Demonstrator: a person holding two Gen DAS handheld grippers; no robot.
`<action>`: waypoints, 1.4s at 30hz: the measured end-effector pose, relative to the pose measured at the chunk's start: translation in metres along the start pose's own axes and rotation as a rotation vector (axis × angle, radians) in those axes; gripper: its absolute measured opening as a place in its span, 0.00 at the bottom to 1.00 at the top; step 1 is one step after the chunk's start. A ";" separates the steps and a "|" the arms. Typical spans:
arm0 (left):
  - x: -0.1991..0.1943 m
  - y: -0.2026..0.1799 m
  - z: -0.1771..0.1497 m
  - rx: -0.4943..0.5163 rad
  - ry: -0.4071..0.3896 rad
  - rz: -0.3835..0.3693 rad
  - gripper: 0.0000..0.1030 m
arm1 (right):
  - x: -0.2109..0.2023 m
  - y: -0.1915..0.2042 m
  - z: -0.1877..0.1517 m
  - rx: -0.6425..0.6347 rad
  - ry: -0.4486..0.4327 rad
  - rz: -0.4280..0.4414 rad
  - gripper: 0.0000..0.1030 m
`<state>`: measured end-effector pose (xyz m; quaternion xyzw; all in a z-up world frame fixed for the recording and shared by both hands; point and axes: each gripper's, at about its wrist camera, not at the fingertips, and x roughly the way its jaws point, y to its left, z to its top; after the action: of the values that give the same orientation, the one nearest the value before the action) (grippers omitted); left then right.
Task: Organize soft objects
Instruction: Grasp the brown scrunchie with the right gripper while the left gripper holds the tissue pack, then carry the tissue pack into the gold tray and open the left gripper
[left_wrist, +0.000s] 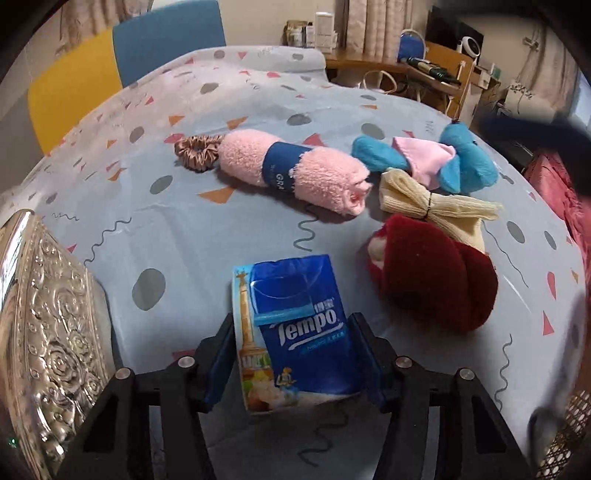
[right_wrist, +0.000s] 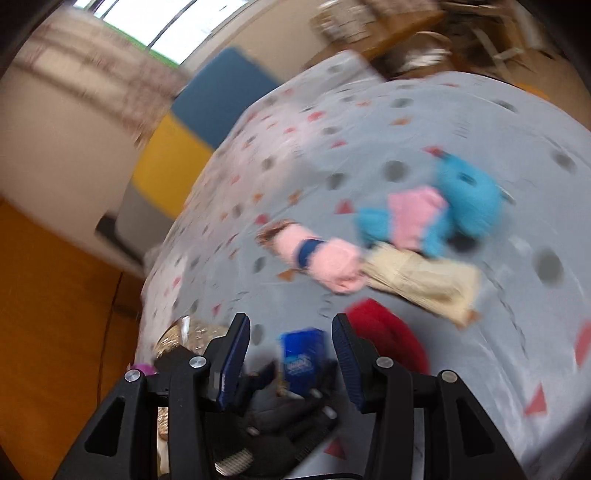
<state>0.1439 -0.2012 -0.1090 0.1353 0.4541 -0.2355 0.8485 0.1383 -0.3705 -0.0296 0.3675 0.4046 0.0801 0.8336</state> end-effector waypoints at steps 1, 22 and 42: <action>0.000 0.000 -0.001 0.000 -0.009 0.001 0.57 | 0.004 0.006 0.008 -0.031 0.018 0.006 0.45; 0.006 0.002 -0.005 -0.010 -0.087 -0.022 0.56 | 0.251 0.082 0.116 -0.557 0.444 -0.311 0.71; 0.009 0.000 -0.003 -0.005 -0.087 -0.015 0.57 | 0.061 0.080 0.137 -0.514 0.067 -0.255 0.12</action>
<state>0.1464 -0.2025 -0.1180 0.1192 0.4185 -0.2464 0.8660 0.2920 -0.3615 0.0424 0.0874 0.4415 0.0865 0.8888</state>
